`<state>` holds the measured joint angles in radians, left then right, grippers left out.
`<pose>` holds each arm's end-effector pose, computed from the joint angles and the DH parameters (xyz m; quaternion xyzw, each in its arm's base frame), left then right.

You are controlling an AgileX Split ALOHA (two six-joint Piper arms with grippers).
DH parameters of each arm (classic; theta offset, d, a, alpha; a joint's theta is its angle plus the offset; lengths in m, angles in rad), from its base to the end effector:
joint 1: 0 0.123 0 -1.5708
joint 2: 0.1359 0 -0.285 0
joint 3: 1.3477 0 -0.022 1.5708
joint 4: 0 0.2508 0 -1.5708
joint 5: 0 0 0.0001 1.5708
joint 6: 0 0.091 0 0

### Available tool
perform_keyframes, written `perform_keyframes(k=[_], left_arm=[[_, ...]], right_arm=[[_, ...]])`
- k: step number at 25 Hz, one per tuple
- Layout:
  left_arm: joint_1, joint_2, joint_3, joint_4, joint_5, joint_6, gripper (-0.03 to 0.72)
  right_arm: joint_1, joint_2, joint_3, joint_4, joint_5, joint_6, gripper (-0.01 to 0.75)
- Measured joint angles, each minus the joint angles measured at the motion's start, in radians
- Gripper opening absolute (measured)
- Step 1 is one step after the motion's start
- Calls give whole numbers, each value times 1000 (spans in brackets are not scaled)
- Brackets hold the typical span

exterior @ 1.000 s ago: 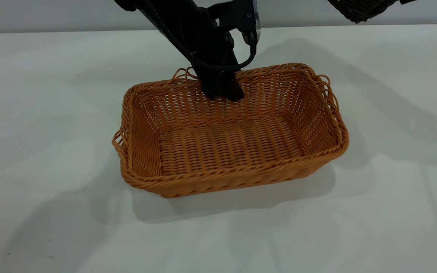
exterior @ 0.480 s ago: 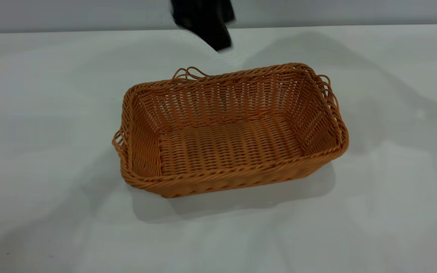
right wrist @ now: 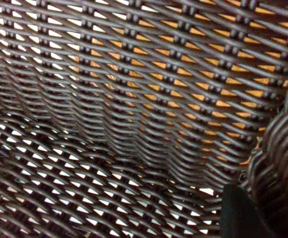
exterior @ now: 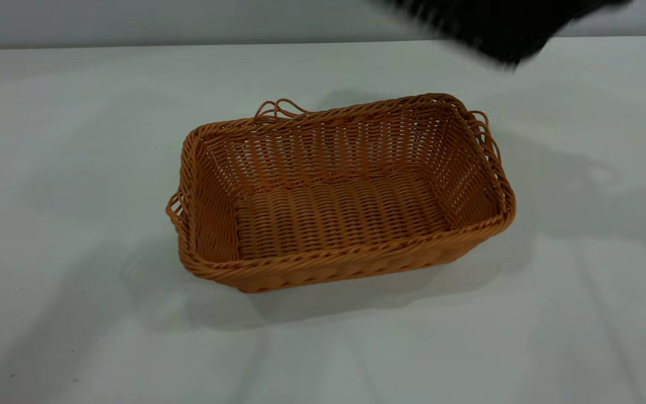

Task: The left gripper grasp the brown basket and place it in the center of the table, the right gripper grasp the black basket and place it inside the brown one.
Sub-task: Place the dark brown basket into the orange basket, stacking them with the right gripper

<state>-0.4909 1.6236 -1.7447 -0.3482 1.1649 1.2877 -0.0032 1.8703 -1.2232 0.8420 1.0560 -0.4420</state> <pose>0.2913 -0.1881 0.4068 0.7183 0.6047 -0.0434 0.3413 0.3544 0.0580 0.1984 0.0056 0.9361 0.3470 0.0574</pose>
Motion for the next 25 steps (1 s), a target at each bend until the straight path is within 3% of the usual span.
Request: perform_keyframes(k=[5,9,18,25], left_arm=[[0,-155,0,0,-1,0,447],[0,-218,0,-2,1,-7,440],[-1,-225,0,0,1,-70,417],[-1,-225,0,0,1,-71,417]], right_arm=[[184,80,-49,-185,-18,1,136],[262,166,-101,-263,-42,20,134],[292,318,-166,-405,-103,48,134],[292,359,-167,-375,-102,165,133]])
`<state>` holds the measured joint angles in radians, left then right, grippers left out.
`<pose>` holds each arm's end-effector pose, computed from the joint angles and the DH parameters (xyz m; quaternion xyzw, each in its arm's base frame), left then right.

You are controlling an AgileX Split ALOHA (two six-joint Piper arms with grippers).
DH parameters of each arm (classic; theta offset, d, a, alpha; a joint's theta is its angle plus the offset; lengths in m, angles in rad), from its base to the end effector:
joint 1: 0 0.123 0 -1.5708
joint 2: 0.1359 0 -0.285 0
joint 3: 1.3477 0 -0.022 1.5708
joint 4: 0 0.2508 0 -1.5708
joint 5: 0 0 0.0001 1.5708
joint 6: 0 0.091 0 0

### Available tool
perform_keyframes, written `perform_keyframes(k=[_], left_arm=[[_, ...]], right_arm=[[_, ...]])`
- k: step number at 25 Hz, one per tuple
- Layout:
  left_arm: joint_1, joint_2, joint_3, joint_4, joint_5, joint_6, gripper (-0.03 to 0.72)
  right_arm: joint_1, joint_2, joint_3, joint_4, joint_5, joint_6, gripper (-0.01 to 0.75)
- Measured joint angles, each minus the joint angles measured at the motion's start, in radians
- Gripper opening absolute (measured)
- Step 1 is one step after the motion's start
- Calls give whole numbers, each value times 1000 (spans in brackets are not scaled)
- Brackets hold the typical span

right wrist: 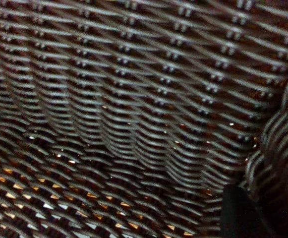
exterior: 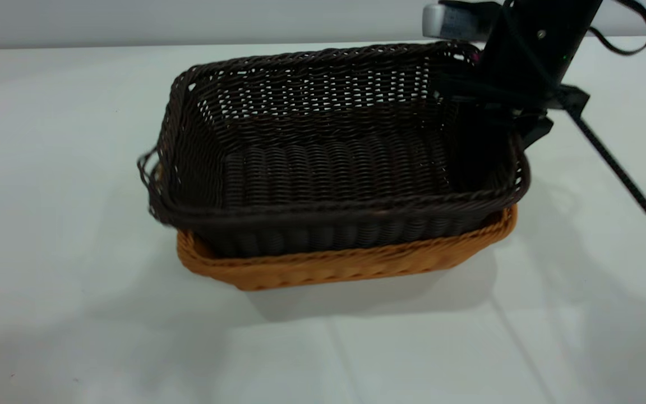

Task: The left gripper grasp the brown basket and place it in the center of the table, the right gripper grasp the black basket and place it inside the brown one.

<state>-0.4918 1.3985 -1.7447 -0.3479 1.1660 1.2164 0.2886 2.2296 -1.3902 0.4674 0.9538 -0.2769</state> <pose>0.2276 -0.1543 0.4767 0.6800 0.5891 -0.0198 0.4361 0.3688 0.1444 0.0830 0.1302 -0.9729 -0.1790 0.0668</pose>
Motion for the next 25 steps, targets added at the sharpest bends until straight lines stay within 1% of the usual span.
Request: perform_keyframes(k=[3,8,11,13,18,20,22,25], left_arm=[[0,0,0,0,0,0,415],[0,0,0,-1,0,0,415],[0,0,0,-1,0,0,415],[0,0,0,-1,0,0,415],[0,-2,0,0,0,0,415],[0,-11,0,12,0,-4,415],[0,-33,0,47,0,-18,415],[0,-89,0,114,0,-90,415]], right_arm=[[0,12,0,44,15,54,132],[0,13,-1,45,16,63,139],[0,13,-8,45,36,65,178],[0,13,-26,44,79,62,251],[0,-11,-96,21,157,44,501],[0,-40,-134,-3,194,43,575],[0,-71,-171,-44,230,52,615],[0,-143,-223,-85,241,85,617]])
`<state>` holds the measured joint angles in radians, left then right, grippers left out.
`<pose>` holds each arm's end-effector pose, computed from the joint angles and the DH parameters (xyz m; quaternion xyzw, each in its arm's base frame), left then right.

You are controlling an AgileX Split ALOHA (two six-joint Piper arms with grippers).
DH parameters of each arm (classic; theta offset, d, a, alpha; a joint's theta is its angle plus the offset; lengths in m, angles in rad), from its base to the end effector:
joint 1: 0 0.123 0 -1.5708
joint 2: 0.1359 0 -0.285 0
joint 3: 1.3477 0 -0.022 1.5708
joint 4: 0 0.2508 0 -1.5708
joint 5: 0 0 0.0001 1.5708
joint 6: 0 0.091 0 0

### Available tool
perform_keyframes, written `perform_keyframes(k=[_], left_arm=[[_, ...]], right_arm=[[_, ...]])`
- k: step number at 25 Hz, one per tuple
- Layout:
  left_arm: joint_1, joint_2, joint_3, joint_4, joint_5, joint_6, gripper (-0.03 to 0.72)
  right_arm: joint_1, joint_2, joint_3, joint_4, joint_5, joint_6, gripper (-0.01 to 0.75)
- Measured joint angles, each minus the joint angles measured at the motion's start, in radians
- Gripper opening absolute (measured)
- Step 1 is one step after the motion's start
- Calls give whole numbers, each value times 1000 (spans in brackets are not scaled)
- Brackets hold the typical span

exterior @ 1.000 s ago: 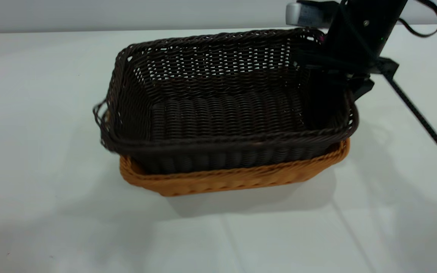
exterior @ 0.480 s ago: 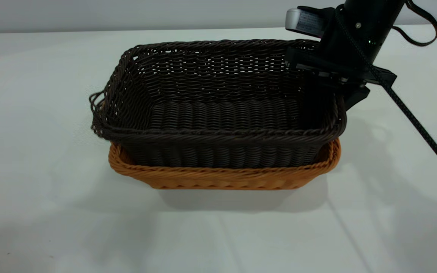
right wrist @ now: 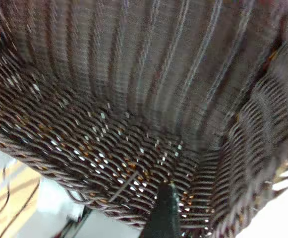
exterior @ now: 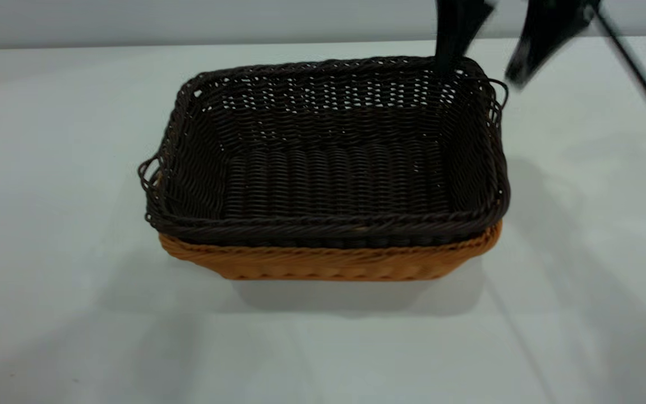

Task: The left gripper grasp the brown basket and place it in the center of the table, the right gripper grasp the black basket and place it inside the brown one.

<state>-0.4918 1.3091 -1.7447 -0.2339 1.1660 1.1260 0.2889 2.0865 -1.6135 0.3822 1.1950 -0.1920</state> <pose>0.2043 -0.1315 0.4974 0.6474 0.6082 0.0279 0.4585 0.3886 0.1484 0.1903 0.1652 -0.9704 -0.1759 0.0134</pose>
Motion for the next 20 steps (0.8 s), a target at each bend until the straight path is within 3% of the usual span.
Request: perform_keyframes(k=[10,20], left_arm=[[0,-247,0,179,1,-432,415],[0,-453,104,192,1,-737,415]], right_arm=[[0,-498,-25,-18,39,32,558],[0,-971,8,-29,65,73,555]])
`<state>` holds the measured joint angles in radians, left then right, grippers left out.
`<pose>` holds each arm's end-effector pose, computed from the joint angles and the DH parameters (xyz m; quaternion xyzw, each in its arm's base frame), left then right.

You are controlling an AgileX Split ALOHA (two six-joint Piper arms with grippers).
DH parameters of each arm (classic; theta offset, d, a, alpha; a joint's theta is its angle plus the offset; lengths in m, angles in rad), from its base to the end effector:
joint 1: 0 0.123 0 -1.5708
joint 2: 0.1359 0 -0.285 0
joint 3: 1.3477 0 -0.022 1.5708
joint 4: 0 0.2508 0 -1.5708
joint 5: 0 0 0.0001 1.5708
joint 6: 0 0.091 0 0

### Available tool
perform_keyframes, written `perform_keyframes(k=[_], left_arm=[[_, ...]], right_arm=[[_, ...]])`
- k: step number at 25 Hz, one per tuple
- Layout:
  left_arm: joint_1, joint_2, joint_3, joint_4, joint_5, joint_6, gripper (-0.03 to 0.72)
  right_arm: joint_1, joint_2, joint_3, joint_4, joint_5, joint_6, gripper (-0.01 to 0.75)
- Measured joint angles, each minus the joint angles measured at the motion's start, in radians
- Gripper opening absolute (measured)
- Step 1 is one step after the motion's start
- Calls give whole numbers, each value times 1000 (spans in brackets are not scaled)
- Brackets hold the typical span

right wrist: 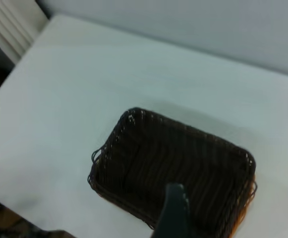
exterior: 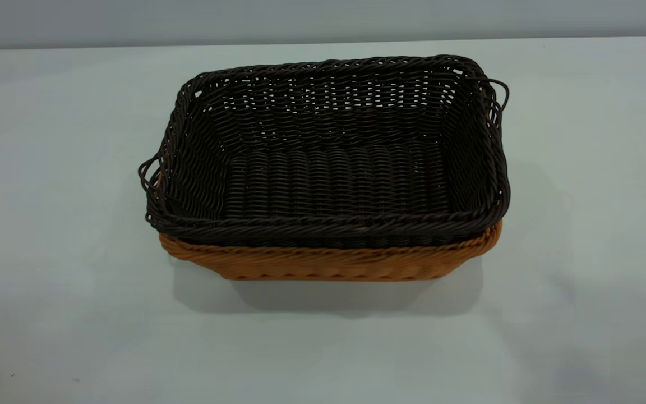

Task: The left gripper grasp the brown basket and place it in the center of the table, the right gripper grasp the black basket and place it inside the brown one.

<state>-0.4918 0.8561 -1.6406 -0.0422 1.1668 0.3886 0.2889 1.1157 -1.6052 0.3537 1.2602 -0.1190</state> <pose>0.0650 -0.0388 0.5412 0.3467 0.7245 -0.0512 0.5935 0.1605 0.0790 0.4957 -0.2029 0.8660 0.2096 0.4062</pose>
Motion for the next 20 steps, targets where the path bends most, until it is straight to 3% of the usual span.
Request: perform_keyframes(k=[4,14,20], left_arm=[[0,-85,137,0,0,-91,415],[0,-246,627,-9,0,-234,415],[0,-313,923,-17,-13,-263,415]], right_arm=[[0,-172,151,-47,2,12,555],[0,-614,763,-204,7,40,555],[0,-820,1052,-278,-71,86,555]])
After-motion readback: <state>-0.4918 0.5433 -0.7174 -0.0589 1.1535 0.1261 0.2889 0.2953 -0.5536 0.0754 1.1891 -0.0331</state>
